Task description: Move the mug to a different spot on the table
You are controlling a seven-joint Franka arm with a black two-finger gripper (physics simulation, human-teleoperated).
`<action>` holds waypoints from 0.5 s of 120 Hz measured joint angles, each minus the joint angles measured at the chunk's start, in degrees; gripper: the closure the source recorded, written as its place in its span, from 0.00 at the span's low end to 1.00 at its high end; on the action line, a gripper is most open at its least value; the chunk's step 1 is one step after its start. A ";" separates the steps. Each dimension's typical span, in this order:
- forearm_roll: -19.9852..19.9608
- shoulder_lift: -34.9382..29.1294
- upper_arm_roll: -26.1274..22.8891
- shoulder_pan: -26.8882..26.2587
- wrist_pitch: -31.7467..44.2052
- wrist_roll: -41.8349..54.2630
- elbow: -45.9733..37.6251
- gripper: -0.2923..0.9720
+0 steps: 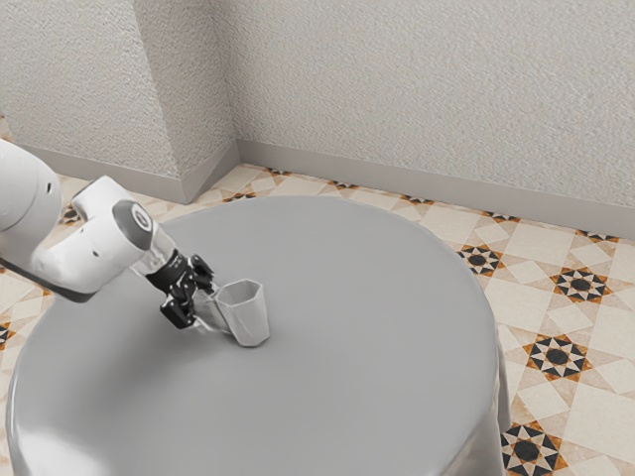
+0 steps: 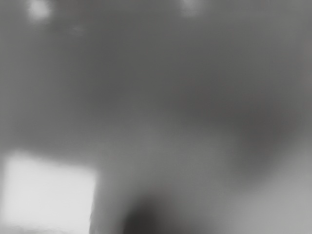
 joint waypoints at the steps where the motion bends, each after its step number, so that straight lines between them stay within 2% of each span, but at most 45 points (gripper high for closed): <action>1: 0.44 -0.06 0.09 -0.01 0.01 0.03 0.05 0.32; 16: 9.68 -1.16 2.13 -0.01 -0.47 0.41 2.53 0.28; 33: 26.34 -5.67 2.07 0.00 -4.04 1.01 5.45 0.26; 39: 31.05 -7.56 1.52 -0.04 -6.05 2.21 6.03 0.25; 48: 35.34 -9.39 0.65 -0.11 -8.77 5.91 6.51 0.25; 60: 38.25 -10.92 0.31 -0.10 -13.11 12.65 8.41 0.24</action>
